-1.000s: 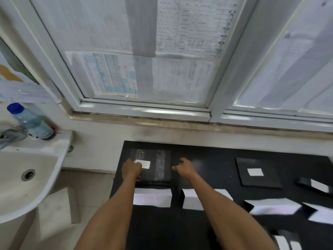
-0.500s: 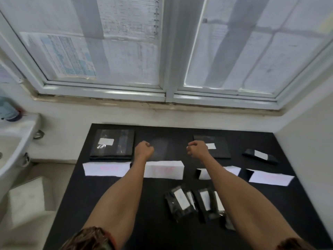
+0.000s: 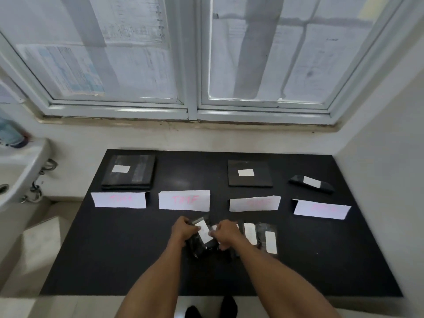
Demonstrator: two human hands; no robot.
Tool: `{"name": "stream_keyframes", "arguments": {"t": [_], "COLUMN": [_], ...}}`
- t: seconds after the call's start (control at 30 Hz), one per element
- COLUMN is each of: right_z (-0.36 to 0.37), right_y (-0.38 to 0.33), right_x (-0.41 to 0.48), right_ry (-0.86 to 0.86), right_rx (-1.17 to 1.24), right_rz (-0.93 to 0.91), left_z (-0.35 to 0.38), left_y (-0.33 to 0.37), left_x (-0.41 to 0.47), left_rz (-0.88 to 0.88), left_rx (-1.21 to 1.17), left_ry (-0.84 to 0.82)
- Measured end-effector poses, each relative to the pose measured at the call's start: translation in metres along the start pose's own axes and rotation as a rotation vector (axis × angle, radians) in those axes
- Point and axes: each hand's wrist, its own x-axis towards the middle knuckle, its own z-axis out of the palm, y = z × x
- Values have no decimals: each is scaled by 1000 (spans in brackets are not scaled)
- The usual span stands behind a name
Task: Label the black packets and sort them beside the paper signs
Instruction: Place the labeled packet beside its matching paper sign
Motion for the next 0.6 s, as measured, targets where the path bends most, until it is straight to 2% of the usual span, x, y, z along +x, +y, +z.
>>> {"name": "stream_keyframes", "arguments": {"t": [0.17, 0.47, 0.6], "right_z": [15, 30, 29], "right_y": [16, 26, 11], "right_x": [1, -9, -13], "right_ry": [33, 28, 133], "right_rx": [13, 306, 466], "right_rz": [-10, 69, 38], "left_z": [0, -19, -38], "left_y": [0, -8, -12], "left_x": [-2, -17, -22], "left_rz": [-135, -260, -249], "left_rx": [-264, -344, -555], "left_ry": [-53, -210, -288]}}
